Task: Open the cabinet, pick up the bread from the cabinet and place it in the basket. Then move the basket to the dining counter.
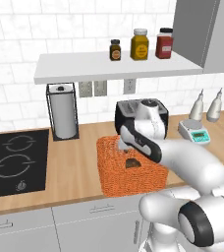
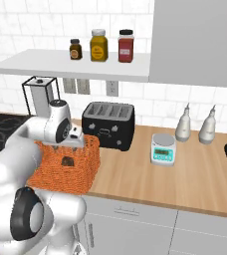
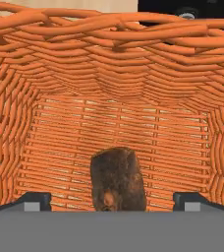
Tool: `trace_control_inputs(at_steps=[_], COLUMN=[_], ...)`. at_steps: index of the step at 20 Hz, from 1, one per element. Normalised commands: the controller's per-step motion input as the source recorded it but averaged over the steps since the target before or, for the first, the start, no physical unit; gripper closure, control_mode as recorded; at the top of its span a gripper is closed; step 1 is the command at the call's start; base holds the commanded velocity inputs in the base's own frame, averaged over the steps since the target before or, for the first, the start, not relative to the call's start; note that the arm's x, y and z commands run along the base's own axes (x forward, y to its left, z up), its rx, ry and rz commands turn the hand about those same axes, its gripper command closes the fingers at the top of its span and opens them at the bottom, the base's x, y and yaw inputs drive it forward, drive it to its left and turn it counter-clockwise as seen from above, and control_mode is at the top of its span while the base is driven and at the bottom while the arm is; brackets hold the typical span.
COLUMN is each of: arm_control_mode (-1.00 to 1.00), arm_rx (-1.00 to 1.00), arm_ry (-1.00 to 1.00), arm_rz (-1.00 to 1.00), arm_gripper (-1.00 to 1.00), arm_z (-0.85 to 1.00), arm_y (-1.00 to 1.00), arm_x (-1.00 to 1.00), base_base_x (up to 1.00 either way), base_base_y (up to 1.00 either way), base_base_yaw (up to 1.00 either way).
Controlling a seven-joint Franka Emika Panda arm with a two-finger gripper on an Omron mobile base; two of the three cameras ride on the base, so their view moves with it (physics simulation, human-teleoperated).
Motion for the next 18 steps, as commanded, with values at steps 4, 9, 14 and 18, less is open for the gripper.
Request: trace_control_inputs(at_steps=[4,9,14,18], arm_control_mode=[-1.0,-1.0,-1.0,-1.0], arm_rx=[0.0,0.0,0.0,0.0], arm_ry=[-0.1,-0.07,0.0,0.06], arm_rz=[-0.03,-0.05,-0.1,-0.08], arm_gripper=[-1.0,-1.0,-1.0,-1.0], arm_z=[0.57,0.25,0.09,0.14], arm_y=[-0.59,-0.74,-0.59,-0.12], arm_x=[-0.36,-0.23,-0.02,0.0], base_base_x=[0.0,0.0,0.0,0.0], base_base_y=[0.0,0.0,0.0,0.0], base_base_yaw=[0.0,0.0,0.0,0.0])
